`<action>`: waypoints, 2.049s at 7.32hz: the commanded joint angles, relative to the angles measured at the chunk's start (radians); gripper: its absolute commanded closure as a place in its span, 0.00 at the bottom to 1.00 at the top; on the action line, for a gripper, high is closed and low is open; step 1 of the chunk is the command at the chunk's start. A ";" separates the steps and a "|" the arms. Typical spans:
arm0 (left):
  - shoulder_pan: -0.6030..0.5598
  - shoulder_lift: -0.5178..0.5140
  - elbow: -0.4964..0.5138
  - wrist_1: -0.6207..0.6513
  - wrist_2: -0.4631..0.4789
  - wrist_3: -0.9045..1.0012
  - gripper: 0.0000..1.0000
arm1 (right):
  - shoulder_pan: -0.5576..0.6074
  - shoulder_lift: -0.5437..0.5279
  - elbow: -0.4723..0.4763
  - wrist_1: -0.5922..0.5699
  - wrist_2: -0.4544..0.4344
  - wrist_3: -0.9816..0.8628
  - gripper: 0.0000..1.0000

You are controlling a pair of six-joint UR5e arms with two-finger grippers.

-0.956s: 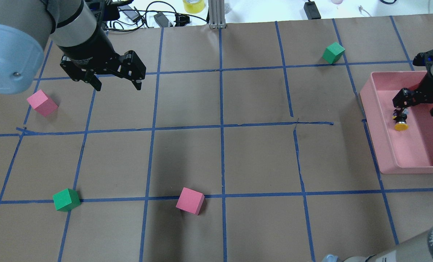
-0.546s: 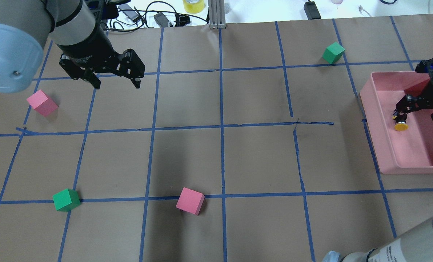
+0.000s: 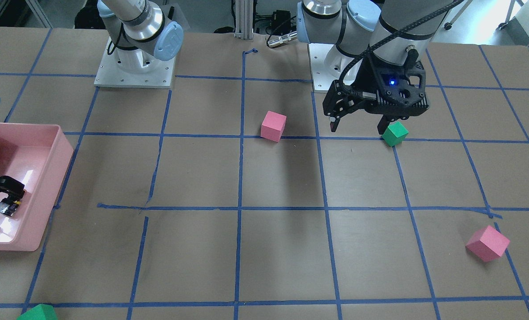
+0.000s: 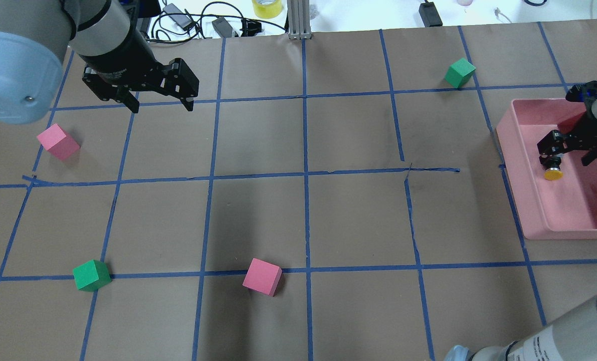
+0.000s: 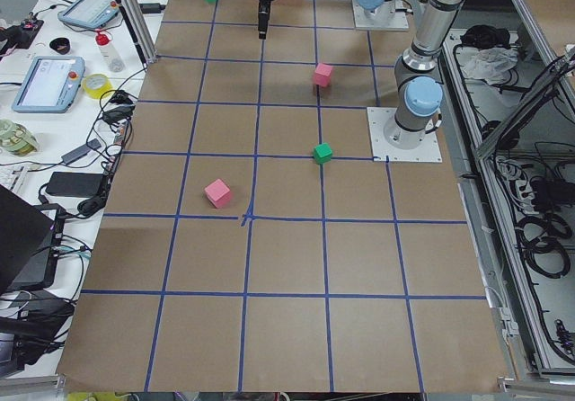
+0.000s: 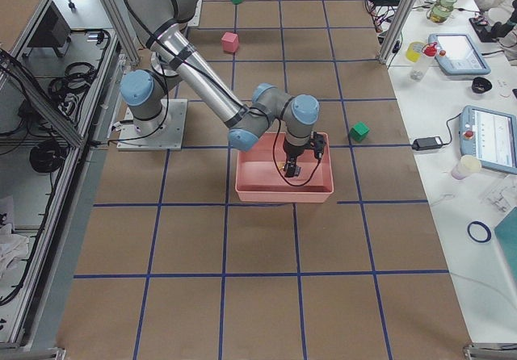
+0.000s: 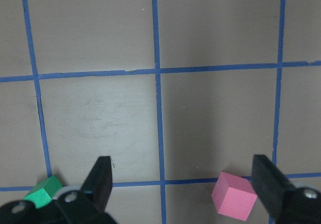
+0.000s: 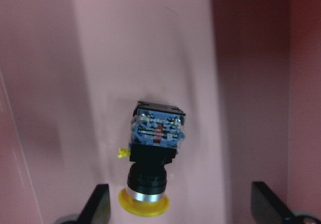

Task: Align button upright
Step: 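Lower the right gripper and grasp the black button switch body, then lift the button out of the bin and carry it to the table center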

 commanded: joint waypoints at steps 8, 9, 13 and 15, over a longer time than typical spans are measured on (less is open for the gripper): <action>0.004 -0.003 0.008 0.056 0.007 0.006 0.00 | 0.004 -0.015 -0.015 0.087 0.009 -0.005 1.00; 0.002 0.001 0.001 0.056 0.008 0.006 0.00 | 0.010 -0.053 -0.021 0.113 0.007 0.036 1.00; 0.001 0.012 -0.007 0.048 0.009 -0.003 0.00 | 0.053 -0.081 -0.221 0.277 0.009 0.085 1.00; -0.001 0.014 -0.007 0.043 0.000 -0.007 0.00 | 0.100 -0.086 -0.237 0.302 0.027 0.109 1.00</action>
